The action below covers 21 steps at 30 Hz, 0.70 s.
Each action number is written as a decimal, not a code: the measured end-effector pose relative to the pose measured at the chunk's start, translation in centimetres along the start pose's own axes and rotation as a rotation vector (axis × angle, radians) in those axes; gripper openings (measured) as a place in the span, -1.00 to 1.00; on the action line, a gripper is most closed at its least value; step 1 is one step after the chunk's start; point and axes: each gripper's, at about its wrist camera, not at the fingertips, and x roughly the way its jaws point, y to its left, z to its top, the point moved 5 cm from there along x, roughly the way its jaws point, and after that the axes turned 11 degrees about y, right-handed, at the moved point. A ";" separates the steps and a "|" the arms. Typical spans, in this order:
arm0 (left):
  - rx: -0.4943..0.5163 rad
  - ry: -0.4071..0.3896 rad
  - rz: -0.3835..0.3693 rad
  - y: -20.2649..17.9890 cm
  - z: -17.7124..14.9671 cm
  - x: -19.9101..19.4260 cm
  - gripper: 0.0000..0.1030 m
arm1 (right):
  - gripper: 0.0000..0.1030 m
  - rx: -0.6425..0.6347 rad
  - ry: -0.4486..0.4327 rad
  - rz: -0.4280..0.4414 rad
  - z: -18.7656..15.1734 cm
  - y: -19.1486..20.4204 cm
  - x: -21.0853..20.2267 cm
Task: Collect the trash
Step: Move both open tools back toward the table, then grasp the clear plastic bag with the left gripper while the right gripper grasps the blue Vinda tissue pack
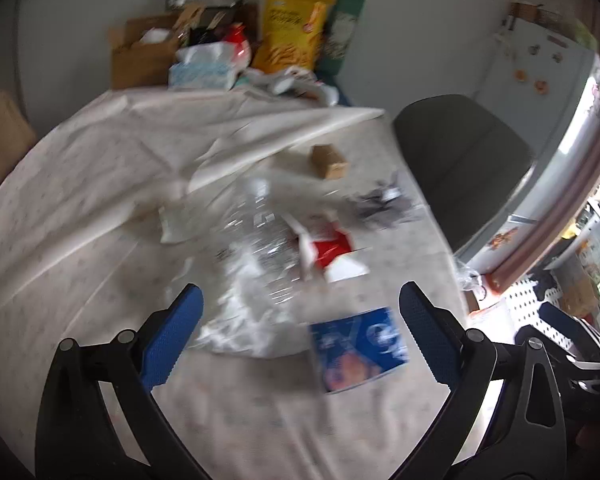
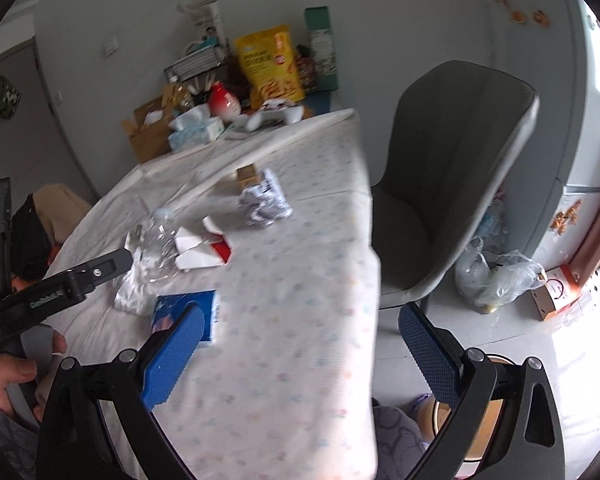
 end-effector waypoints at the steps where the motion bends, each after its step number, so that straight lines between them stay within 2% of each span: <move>1: -0.014 0.011 0.014 0.8 -0.1 0.4 0.89 | 0.86 -0.009 0.009 -0.001 0.0 0.6 0.3; 9: -0.030 0.071 0.027 2.8 -1.0 2.9 0.89 | 0.82 -0.031 0.077 0.001 -0.1 2.9 2.5; 10: -0.030 0.077 0.032 2.9 -1.2 3.3 0.82 | 0.82 -0.033 0.082 -0.001 -0.2 3.0 2.7; 13: -0.039 0.117 0.036 3.2 -1.5 4.2 0.27 | 0.82 -0.038 0.097 -0.007 -0.3 3.1 3.1; 15: -0.049 0.112 0.056 3.7 -1.7 4.2 -0.22 | 0.82 -0.039 0.105 -0.009 -0.3 3.3 3.4; 16: -0.054 0.113 0.041 3.9 -1.8 4.2 -0.62 | 0.82 -0.044 0.108 -0.010 -0.3 3.4 3.6; 18: -0.080 0.117 -0.005 4.4 -2.0 4.0 -0.72 | 0.80 -0.060 0.115 -0.014 -0.2 3.7 3.9; 21: -0.094 0.091 -0.013 5.1 -2.0 3.0 -0.75 | 0.80 -0.079 0.125 -0.010 0.0 4.5 4.3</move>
